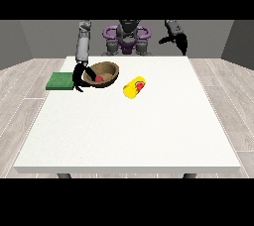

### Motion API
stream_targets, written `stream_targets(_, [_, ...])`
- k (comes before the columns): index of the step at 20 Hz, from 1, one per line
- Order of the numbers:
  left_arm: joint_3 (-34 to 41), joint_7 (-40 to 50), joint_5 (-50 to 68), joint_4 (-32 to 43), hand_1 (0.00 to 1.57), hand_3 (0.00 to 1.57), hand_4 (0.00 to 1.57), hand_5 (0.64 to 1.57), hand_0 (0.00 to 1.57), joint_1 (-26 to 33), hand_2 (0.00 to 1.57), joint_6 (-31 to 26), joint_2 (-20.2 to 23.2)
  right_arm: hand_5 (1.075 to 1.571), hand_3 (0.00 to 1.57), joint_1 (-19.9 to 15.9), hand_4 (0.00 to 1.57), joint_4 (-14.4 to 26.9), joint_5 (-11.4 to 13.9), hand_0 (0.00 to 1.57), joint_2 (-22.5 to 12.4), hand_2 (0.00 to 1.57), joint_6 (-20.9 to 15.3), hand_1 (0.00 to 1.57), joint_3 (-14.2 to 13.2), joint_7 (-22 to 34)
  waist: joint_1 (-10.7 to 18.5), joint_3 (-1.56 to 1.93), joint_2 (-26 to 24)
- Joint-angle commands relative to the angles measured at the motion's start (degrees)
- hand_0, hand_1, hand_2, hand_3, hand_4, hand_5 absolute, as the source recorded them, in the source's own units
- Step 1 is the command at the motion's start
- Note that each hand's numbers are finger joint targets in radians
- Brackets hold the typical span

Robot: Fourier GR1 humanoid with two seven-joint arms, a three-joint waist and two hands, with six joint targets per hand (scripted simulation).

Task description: Pick the cup and pour the ball into the bowl, then pick the bowl and place it on the pad

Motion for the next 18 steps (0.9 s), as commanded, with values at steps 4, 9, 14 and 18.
stream_targets(4, [4.8,-3.1,3.8,7.3,0.00,0.00,0.96,1.423,0.00,2.4,0.00,-3.1,2.3,1.567,1.05,-2.0,0.86,1.4,6.6,1.57,-2.0,1.57,-7.3,1.57,5.7,19.7,-2.5,1.96,-5.2])
stream_targets(9, [6.3,-0.4,3.8,13.5,0.00,0.00,1.00,1.410,0.00,7.0,0.00,-0.6,0.7,1.564,0.86,-6.1,0.82,-0.8,10.1,1.57,-2.2,1.57,-5.2,1.57,11.0,36.5,-9.7,2.04,-17.9])
stream_targets(14, [8.1,-3.8,4.1,14.3,0.00,0.00,1.00,1.407,0.00,8.7,0.00,-1.5,2.2,1.567,0.74,-9.1,0.81,-5.6,8.0,1.57,-5.1,1.57,0.3,1.57,9.6,41.1,-12.3,2.19,-16.0])
stream_targets(18, [9.8,-5.5,4.9,12.4,0.00,0.00,1.00,1.418,0.00,8.9,0.00,-2.6,4.3,1.571,0.73,-6.2,0.78,-5.5,4.4,1.57,-11.6,1.57,6.6,1.57,5.2,37.2,-12.4,2.21,-12.6])
